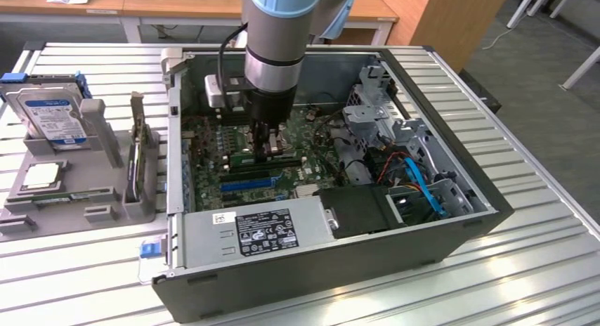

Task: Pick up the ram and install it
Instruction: 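Insert the ram into the slot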

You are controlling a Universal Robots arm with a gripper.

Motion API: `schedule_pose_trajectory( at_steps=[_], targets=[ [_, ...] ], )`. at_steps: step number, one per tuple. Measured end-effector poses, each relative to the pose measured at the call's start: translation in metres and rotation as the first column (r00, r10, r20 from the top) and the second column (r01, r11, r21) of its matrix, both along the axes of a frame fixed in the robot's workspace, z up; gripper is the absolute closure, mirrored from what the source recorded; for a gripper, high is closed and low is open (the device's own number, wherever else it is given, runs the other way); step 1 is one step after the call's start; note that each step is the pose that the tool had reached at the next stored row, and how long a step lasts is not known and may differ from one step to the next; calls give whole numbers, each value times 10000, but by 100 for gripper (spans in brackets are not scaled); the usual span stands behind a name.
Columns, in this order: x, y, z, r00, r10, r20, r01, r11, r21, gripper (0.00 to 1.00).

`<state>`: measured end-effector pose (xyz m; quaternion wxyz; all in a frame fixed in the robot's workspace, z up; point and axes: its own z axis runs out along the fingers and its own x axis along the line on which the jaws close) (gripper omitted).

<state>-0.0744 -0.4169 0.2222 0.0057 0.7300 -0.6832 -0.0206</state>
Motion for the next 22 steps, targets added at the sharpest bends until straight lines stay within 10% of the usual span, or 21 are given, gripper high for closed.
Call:
schedule_pose_trajectory(
  at_steps=[22],
  targets=[
    [0,19,-27,10000,-53,0,53,10000,0,86]
  ],
)
